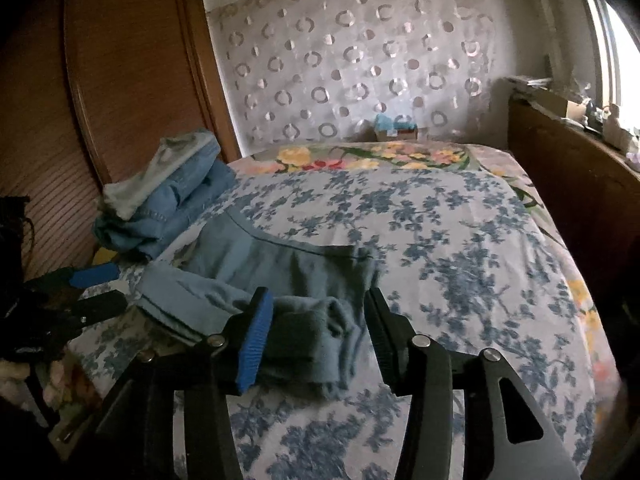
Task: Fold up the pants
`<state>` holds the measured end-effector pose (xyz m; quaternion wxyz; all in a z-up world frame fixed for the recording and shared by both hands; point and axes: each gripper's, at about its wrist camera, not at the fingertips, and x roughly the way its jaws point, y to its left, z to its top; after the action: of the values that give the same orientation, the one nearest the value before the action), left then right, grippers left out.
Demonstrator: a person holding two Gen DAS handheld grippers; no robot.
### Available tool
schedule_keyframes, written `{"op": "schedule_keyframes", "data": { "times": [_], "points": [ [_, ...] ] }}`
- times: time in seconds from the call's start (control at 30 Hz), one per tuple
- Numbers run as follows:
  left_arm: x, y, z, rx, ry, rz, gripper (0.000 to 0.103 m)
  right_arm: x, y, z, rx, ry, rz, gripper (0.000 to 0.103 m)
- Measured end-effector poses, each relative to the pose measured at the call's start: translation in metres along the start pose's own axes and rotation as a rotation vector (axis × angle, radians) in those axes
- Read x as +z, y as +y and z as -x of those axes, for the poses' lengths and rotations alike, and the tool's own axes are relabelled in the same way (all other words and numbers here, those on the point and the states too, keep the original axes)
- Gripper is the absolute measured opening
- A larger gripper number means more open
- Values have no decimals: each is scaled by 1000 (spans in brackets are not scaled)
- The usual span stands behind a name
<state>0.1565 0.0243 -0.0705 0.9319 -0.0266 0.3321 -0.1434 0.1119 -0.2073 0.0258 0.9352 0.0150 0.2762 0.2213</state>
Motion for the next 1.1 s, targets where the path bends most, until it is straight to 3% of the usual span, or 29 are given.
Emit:
{"op": "schedule_keyframes", "data": {
  "times": [0.33,0.53,0.67,0.9,0.97,1.0,1.1],
  "points": [
    [-22,25,-3,39,57,33,78,-42,-5,8,-10,91,37,49],
    [-24,23,-16,28,96,16,77,-41,-7,-7,13,138,26,49],
    [-21,16,-30,3,128,-12,67,-40,-3,-18,18,161,45,49],
    [-16,8,-49,5,164,-38,56,-35,-3,-37,20,171,45,37],
    [-15,7,-53,-13,172,-36,32,-34,-3,-40,36,170,41,28],
    [-15,7,-55,-13,179,-37,31,-35,-3,-41,39,168,42,19],
    [-15,4,-53,-4,167,-48,17,-36,-3,-39,38,147,53,7]
  ]
}}
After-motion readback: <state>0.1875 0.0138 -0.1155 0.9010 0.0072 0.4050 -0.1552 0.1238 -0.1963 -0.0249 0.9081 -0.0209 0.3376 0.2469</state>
